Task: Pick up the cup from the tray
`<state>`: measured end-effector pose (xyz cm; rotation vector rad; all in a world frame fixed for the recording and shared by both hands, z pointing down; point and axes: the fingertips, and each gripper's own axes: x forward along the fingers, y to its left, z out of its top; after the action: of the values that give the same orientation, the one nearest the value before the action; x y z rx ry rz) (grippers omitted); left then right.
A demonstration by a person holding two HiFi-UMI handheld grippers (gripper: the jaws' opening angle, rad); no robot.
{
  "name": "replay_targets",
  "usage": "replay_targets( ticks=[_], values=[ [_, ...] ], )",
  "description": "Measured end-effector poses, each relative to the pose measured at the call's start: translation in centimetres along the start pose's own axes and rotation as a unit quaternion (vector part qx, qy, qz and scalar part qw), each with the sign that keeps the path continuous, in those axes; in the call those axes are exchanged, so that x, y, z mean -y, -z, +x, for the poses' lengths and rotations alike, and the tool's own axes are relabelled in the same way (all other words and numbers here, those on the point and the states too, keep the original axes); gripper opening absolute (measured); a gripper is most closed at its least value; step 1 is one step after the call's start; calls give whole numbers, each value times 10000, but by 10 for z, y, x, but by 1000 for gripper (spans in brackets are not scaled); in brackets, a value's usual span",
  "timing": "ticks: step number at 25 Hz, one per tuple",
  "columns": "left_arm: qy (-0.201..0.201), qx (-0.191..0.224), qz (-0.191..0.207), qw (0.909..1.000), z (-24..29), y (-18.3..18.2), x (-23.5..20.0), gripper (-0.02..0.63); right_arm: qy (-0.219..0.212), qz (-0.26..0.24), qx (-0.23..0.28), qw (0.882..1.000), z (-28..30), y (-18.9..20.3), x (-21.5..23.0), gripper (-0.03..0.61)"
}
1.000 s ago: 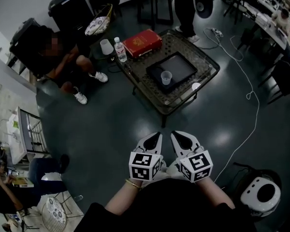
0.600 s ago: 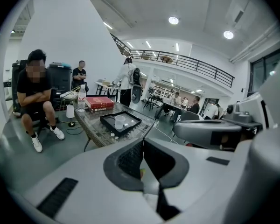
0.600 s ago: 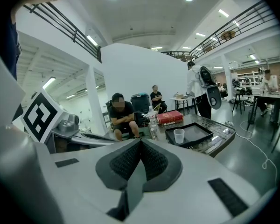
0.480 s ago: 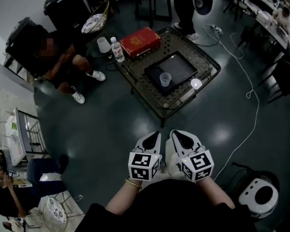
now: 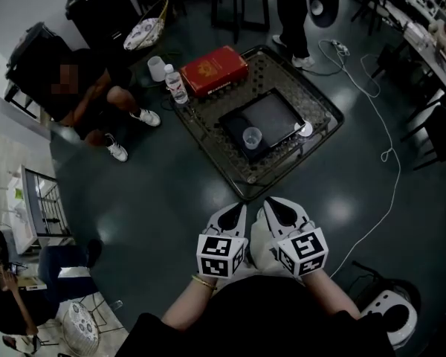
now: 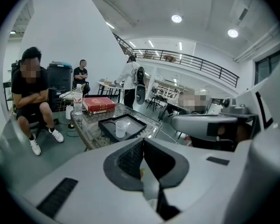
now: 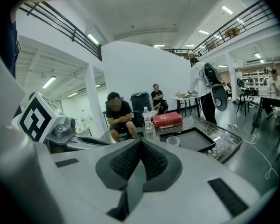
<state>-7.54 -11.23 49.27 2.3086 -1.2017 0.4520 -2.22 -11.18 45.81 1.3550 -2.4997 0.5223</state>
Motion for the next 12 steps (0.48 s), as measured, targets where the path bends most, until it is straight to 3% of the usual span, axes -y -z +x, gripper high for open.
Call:
replay_targets(
  ticks=[12],
  values=[
    [-307,-156,-188,9992,78,-27,-23,12,-236,-1,-430,9988,49,-9,68,11]
  ],
)
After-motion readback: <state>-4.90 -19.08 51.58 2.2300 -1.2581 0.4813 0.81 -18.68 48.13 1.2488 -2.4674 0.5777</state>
